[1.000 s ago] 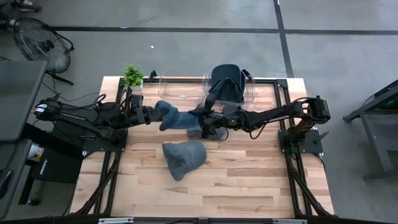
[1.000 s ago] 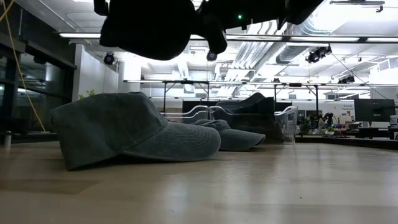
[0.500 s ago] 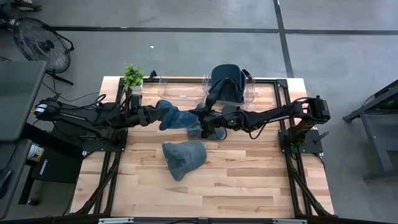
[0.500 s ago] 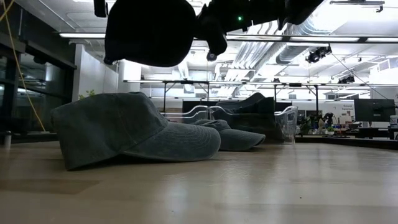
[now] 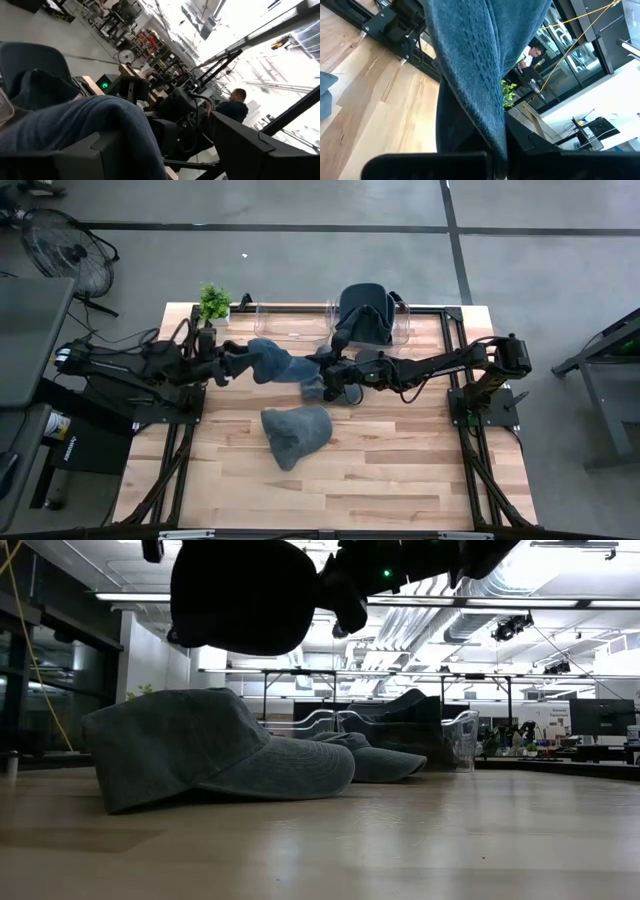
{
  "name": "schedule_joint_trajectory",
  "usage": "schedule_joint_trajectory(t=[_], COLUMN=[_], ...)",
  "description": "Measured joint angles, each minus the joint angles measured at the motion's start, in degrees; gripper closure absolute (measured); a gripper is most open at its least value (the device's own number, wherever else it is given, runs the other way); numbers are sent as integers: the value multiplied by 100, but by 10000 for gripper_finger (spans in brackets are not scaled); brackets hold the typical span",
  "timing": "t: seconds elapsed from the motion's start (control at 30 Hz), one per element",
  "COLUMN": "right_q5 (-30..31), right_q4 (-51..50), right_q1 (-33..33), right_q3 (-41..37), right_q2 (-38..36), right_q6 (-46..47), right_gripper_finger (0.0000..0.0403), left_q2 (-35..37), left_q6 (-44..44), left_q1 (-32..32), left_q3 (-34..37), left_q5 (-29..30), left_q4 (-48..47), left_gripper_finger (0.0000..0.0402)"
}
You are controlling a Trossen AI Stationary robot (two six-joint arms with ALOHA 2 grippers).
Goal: Pick & Place hat
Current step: Put the blue cap into the right transparent bin
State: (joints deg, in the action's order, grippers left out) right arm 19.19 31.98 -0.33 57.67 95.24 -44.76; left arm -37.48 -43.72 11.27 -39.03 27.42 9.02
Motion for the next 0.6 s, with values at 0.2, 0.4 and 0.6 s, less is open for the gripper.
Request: schedule_joint_trajectory(t=[0.2, 0.4, 0.6], right_q5=[219, 397, 837], right_q4=[-21, -26, -28], right_q1=[-5, -72, -274], right_q3=[0, 0, 0], right_q2=[-6, -11, -11], right_q6=[-18, 95, 482], right_gripper_finger=[397, 397, 397], left_q2=[234, 209, 52], left_q6=[-51, -108, -171], left_q1=[0, 0, -2], left_q3=[0, 0, 0], left_q5=[-97, -125, -322], left_q4=[-475, -604, -604], left_gripper_finger=[152, 152, 152])
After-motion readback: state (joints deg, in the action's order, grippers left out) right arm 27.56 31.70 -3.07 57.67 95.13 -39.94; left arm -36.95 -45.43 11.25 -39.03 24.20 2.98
